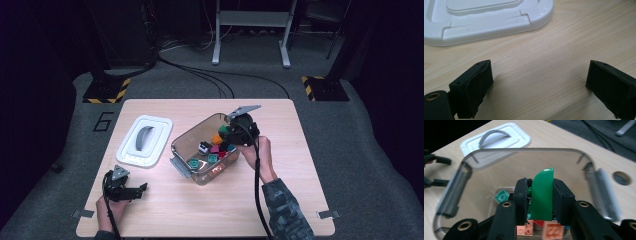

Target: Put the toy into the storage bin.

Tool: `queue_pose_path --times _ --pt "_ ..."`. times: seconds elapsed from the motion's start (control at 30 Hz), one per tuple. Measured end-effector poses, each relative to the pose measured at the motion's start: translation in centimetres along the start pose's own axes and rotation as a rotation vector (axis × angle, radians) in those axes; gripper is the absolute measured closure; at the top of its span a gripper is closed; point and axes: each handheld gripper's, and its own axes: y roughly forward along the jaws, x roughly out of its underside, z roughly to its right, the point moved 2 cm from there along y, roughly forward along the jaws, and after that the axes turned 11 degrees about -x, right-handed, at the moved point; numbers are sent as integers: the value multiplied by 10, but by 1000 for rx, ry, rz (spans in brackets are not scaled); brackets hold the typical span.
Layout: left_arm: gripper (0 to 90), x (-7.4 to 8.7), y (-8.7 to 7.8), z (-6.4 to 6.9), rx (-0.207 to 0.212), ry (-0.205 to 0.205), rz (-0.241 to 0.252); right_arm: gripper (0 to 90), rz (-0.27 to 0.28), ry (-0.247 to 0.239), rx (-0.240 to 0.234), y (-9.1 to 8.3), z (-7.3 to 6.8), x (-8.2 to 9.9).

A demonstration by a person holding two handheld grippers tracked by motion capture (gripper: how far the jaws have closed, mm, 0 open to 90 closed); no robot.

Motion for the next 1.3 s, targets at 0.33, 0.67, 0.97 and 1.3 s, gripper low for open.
queue_pose_path --times 0.33,0.67,0.97,1.3 --pt "68 0 0 0 1 -2 0 674 -41 -52 -96 26 -27 9" --pt "68 0 0 0 1 1 -3 672 -94 -55 -175 42 -49 23" --pt "68 0 0 0 1 1 -3 670 -112 -58 -234 49 -59 30" --pt "68 0 0 0 2 -5 -2 658 -129 -55 -279 49 -67 34"
